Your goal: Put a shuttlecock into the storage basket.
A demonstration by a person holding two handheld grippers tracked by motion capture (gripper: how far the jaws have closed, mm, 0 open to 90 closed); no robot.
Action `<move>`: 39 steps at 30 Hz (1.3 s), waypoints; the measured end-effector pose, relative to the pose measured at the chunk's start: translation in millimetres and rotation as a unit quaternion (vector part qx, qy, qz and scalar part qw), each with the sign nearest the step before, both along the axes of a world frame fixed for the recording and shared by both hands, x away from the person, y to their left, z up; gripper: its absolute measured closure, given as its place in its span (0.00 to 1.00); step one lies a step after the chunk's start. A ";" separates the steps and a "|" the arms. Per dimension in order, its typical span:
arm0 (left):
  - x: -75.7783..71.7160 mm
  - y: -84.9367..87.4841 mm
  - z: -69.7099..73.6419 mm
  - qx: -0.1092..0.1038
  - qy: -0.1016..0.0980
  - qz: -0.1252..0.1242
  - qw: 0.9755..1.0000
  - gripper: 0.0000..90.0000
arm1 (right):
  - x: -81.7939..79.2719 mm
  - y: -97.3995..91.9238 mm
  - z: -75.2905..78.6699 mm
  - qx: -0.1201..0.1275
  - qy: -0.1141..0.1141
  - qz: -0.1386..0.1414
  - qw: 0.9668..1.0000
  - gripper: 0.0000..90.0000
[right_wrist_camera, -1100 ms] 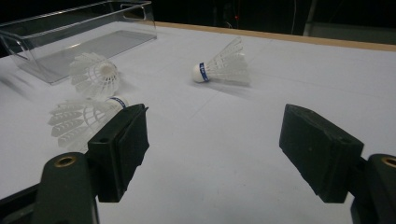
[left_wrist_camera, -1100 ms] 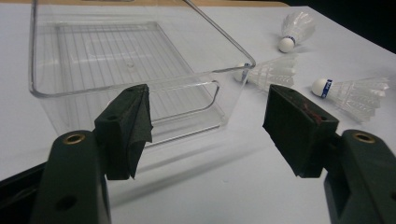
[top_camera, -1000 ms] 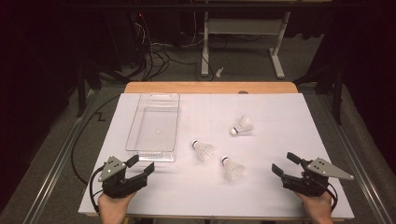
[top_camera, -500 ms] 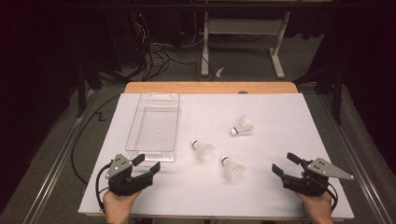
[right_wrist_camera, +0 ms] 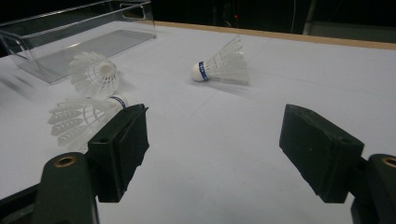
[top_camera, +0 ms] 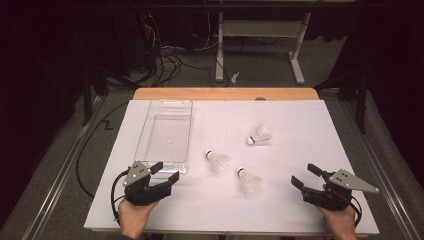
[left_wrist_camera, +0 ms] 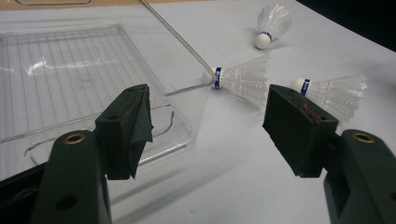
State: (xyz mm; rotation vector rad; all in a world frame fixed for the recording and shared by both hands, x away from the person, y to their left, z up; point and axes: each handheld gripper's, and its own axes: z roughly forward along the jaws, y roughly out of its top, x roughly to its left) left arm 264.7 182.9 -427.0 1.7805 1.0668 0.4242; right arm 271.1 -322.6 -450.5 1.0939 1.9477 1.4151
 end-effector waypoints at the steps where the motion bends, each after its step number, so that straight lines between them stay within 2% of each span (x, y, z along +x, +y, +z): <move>1: 0.6 -1.2 -0.1 0.000 0.000 -0.002 1.000 0.37 | -0.1 0.0 0.0 0.000 0.000 0.000 1.000 0.27; 39: 12.6 -27.2 1.9 0.002 0.000 -0.033 0.999 0.37 | -1.0 -0.8 0.1 0.000 -0.001 -0.001 1.000 0.27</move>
